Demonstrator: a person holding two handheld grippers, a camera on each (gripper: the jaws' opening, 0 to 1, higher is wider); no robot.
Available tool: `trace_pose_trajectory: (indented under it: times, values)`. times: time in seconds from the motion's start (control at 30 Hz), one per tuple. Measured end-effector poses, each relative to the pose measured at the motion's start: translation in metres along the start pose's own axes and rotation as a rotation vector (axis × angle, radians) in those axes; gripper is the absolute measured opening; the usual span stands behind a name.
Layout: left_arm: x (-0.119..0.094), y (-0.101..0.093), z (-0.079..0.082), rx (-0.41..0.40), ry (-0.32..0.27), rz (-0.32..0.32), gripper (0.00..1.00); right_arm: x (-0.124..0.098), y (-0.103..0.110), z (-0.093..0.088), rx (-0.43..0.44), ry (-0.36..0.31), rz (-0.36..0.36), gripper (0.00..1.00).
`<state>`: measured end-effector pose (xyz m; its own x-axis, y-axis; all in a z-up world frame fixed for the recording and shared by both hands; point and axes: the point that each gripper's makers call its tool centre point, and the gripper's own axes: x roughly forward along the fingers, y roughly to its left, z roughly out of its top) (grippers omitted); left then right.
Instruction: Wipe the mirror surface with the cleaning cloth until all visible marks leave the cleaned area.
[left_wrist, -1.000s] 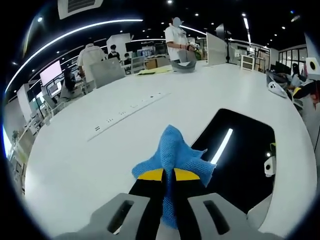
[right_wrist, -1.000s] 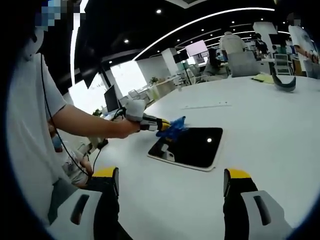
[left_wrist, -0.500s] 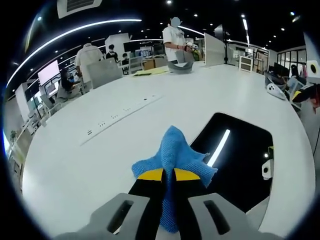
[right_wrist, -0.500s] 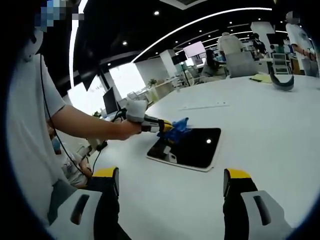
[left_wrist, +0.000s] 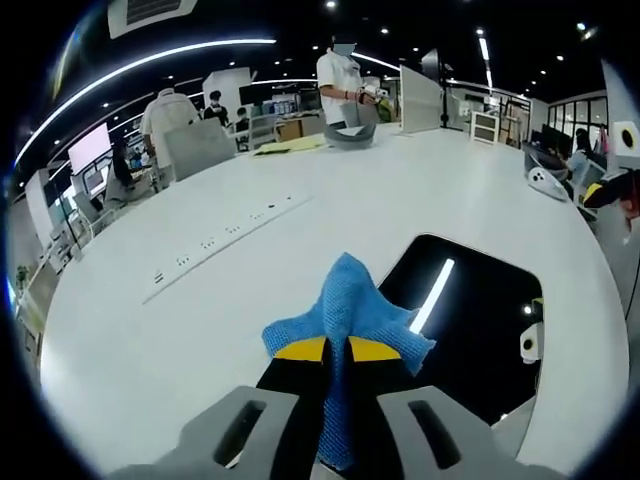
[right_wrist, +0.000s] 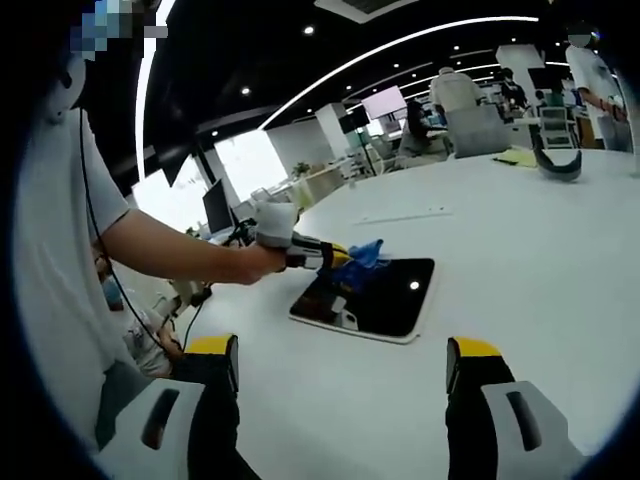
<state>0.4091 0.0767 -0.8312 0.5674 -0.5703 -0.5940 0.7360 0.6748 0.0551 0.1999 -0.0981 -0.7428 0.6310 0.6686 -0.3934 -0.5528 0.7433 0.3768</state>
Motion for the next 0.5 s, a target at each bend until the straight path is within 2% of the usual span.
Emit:
trace_pose_trajectory:
  times: [0.27, 0.5]
  values:
    - [0.008, -0.009, 0.007, -0.007, -0.004, -0.019, 0.05, -0.003, -0.003, 0.0, 0.006, -0.011, -0.013, 0.85]
    - [0.017, -0.025, 0.014, 0.008, -0.007, -0.051, 0.06, -0.005, -0.007, -0.002, 0.017, -0.017, -0.021, 0.85]
